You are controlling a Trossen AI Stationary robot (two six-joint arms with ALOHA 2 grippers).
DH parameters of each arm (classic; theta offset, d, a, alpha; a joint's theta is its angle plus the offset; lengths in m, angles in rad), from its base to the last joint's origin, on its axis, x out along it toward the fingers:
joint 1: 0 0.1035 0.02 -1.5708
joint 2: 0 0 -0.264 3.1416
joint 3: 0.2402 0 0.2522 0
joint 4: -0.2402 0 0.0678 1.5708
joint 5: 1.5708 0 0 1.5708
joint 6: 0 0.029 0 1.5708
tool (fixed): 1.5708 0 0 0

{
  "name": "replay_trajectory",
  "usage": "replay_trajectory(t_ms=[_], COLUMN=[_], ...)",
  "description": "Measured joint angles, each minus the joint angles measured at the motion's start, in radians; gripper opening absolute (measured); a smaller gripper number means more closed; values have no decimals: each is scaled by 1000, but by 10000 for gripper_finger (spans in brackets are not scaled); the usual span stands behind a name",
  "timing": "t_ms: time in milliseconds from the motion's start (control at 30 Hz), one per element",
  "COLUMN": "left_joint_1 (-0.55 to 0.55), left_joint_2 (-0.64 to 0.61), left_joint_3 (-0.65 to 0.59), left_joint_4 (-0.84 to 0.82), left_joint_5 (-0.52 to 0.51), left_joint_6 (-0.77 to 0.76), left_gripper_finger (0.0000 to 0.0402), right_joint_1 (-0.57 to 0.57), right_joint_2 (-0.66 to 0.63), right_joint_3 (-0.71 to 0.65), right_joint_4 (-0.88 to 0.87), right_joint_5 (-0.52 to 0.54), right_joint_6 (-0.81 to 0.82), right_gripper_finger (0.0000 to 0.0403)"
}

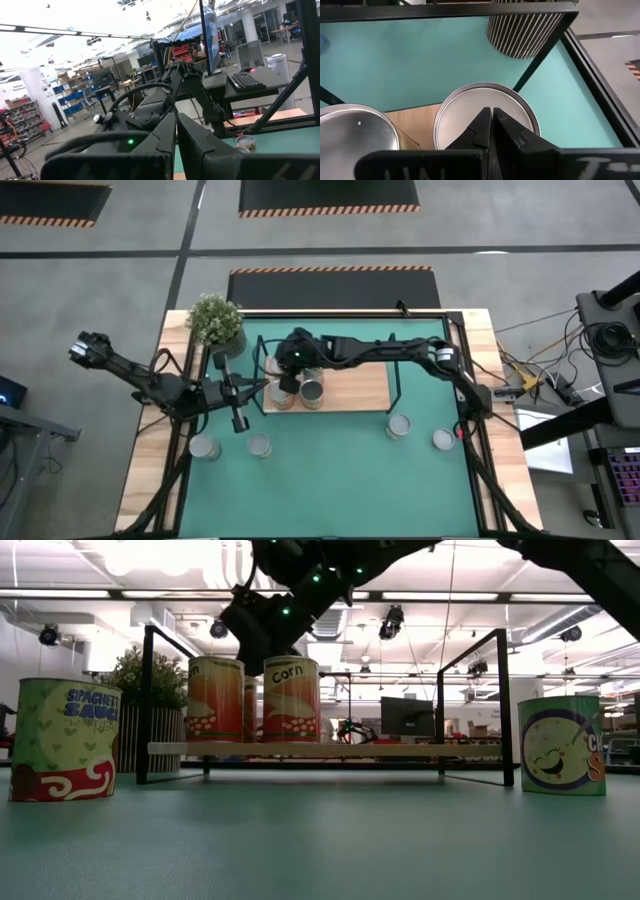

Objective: Pick and place cans onto a shelf
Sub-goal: Adjust the cans on the shelf

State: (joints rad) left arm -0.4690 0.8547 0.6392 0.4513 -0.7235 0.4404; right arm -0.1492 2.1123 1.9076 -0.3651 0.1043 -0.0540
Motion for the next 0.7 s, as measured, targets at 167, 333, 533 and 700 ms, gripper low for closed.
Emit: replay_trajectory(t_ms=[167, 333, 533, 700], left_joint_1=[0, 0, 0, 0], left_joint_2=[-1, -1, -1, 0], left_joint_3=[0, 0, 0, 0], left_joint_4=[-4, -3, -2, 0], left_joint_5=[0, 0, 5, 6], left_joint_6=[0, 0, 0, 0], left_gripper_finger=[0, 0, 0, 0], right_joint_1=[6, 17, 32, 43], right_joint_2=[38, 43, 35, 35], right_joint_3=[80, 104, 102, 101], right_joint_4=[-90, -128, -138, -139], right_joint_5=[4, 4, 3, 2], right_joint_6=[-11, -10, -7, -6], right_gripper_finger=[9, 9, 9, 9])
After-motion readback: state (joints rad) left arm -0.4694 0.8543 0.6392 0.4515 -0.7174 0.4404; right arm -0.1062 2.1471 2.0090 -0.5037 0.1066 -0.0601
